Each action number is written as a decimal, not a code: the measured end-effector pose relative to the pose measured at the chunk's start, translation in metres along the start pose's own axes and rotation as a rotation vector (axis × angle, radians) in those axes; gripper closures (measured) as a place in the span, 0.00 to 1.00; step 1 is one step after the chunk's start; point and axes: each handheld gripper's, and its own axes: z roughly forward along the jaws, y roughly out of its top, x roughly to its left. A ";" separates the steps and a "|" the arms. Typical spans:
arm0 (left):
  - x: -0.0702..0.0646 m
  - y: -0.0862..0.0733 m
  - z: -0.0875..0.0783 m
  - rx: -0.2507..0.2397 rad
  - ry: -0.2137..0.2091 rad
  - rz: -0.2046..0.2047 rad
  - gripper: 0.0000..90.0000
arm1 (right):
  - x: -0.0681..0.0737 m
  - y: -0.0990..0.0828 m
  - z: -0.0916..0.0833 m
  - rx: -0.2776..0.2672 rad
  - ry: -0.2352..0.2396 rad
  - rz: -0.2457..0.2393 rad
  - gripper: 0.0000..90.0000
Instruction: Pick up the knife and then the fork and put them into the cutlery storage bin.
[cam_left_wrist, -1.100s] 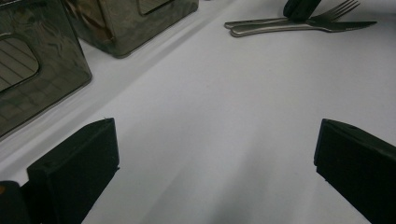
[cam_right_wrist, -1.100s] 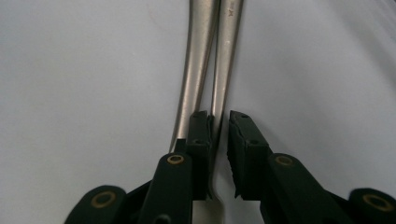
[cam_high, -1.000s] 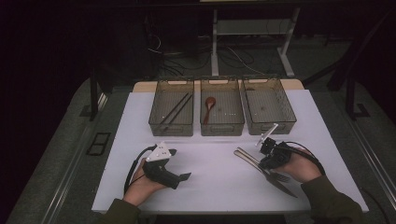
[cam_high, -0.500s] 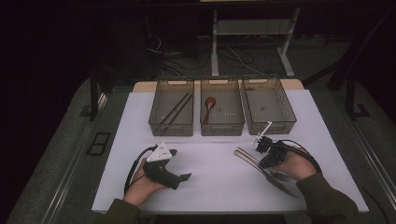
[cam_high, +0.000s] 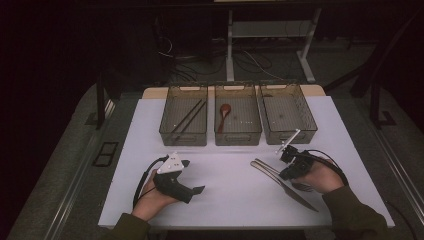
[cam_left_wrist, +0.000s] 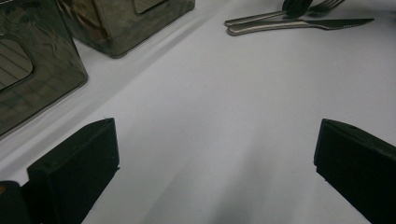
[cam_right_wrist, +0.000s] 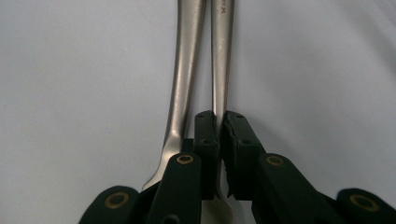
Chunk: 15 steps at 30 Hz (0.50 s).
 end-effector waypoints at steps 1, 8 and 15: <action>0.000 0.000 0.000 0.000 0.000 0.000 0.00 | -0.002 -0.002 -0.001 -0.010 0.005 0.001 0.92; 0.000 0.000 0.000 -0.001 -0.001 -0.002 0.00 | -0.010 -0.012 -0.009 -0.068 0.022 0.020 0.92; 0.000 0.000 0.000 -0.001 0.000 -0.002 0.00 | -0.014 -0.018 -0.014 -0.104 0.035 0.030 0.92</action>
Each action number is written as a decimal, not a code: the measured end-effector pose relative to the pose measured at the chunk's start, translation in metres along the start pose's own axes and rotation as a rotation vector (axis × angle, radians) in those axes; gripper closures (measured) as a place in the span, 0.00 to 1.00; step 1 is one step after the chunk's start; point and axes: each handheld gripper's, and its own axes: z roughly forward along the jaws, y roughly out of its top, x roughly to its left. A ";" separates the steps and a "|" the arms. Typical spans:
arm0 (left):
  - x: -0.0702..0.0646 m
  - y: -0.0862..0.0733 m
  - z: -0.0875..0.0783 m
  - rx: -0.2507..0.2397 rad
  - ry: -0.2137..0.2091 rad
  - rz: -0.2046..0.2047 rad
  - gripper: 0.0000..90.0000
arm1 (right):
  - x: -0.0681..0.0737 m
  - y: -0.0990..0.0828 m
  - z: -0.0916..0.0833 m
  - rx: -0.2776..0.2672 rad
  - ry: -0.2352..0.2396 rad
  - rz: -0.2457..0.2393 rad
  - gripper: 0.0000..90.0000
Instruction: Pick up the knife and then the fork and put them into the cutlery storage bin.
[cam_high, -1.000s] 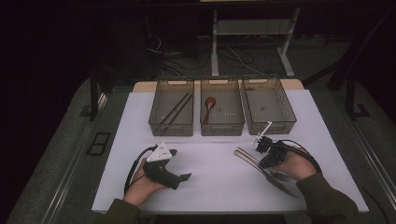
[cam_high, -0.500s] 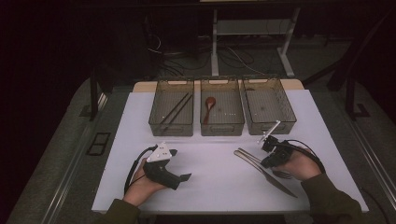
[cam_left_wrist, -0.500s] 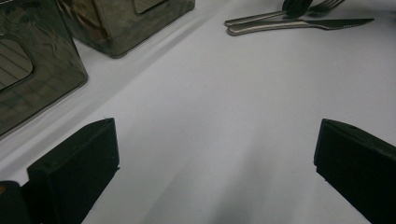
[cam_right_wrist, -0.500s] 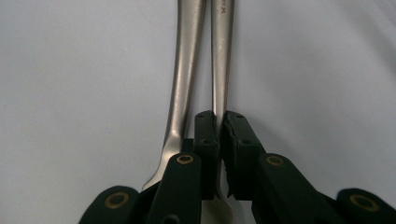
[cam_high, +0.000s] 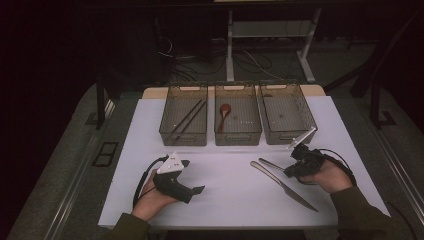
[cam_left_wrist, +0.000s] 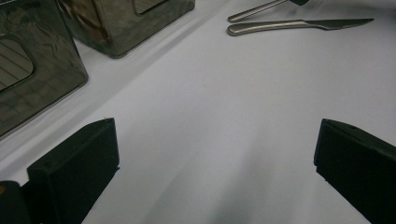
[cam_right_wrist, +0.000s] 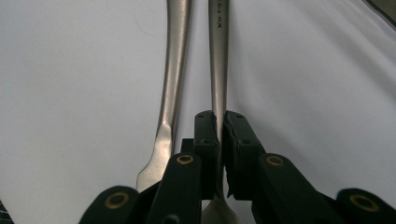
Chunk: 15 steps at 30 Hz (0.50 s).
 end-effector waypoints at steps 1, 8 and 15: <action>0.000 0.000 0.000 -0.001 0.000 0.001 0.00 | 0.000 0.000 0.000 0.000 0.001 0.001 0.92; 0.000 0.000 0.000 -0.002 0.000 -0.001 0.00 | -0.002 -0.003 -0.011 -0.051 -0.014 0.004 0.92; 0.000 0.000 0.000 0.001 -0.001 -0.003 0.00 | -0.004 -0.005 -0.026 -0.110 -0.016 0.017 0.92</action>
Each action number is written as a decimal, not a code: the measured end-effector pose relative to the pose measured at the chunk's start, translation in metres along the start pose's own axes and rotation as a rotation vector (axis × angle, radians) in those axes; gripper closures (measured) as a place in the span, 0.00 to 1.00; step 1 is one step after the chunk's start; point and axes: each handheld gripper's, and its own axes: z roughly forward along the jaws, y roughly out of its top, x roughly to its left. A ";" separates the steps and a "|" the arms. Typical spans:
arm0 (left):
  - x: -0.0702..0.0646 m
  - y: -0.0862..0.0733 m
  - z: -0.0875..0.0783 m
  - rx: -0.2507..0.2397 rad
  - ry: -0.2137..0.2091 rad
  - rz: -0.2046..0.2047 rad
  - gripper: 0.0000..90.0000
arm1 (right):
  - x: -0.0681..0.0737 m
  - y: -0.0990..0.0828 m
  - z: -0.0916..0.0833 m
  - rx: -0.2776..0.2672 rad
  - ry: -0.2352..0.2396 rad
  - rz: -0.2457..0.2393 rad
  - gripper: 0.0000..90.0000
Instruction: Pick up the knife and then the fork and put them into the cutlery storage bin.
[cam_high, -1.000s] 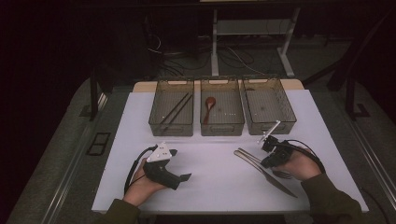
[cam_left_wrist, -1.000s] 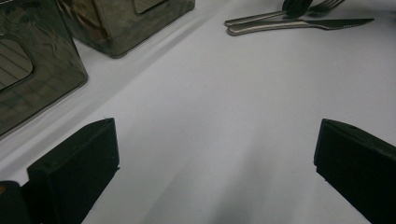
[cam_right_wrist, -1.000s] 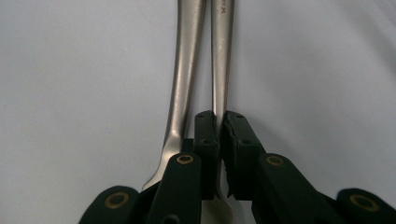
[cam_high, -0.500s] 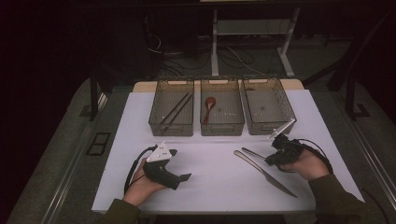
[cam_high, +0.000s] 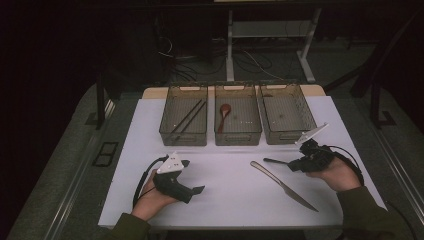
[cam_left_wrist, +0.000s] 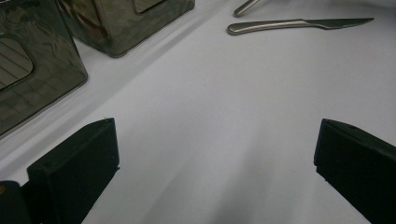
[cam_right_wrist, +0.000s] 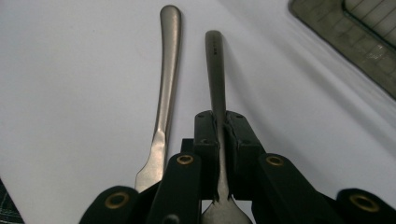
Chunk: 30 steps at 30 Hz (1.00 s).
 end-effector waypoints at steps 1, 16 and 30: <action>0.000 0.000 0.000 0.001 -0.001 0.001 0.00 | 0.000 0.000 -0.002 -0.011 -0.002 0.001 0.92; 0.001 -0.001 0.000 0.003 -0.005 0.002 0.00 | -0.011 0.000 -0.037 -0.168 -0.002 0.033 0.92; 0.004 -0.002 -0.002 -0.010 -0.009 -0.010 0.00 | -0.020 0.008 -0.062 -0.281 -0.035 0.051 0.92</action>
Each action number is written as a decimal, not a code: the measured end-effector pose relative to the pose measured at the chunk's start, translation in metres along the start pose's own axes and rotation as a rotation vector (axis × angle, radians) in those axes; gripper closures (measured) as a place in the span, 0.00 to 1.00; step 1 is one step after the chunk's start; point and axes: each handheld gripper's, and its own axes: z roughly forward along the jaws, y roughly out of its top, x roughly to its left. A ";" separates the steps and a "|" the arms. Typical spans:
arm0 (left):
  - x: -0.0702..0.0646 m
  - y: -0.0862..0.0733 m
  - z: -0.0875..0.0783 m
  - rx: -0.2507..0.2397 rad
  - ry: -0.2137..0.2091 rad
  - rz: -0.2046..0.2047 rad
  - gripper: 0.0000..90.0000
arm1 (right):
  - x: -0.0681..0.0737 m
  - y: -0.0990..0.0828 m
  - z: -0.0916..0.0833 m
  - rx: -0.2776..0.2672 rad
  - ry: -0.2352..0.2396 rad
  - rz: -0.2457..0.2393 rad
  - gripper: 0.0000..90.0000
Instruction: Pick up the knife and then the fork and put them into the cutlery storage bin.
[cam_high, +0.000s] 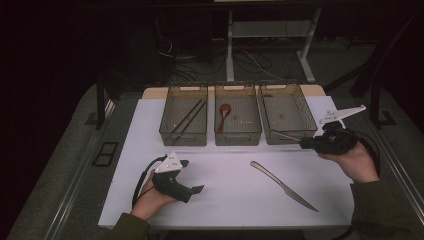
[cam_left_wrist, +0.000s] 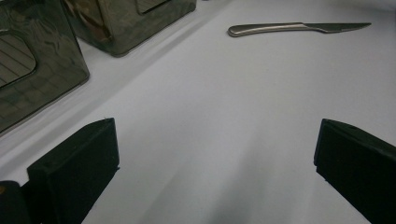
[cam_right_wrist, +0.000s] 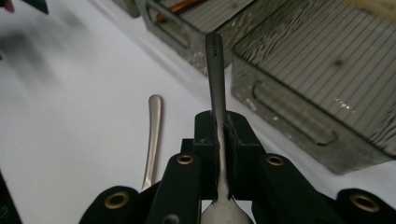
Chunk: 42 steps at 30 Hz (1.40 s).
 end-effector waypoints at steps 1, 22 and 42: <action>0.000 0.000 0.000 0.000 0.000 0.000 0.00 | -0.002 0.001 -0.001 -0.008 -0.002 0.000 0.92; 0.001 -0.001 0.001 0.005 -0.007 -0.003 0.00 | -0.074 0.047 0.035 -0.022 -0.126 0.136 0.92; 0.001 -0.001 -0.001 -0.003 -0.015 0.000 0.00 | -0.108 0.062 0.101 0.026 -0.133 0.203 0.77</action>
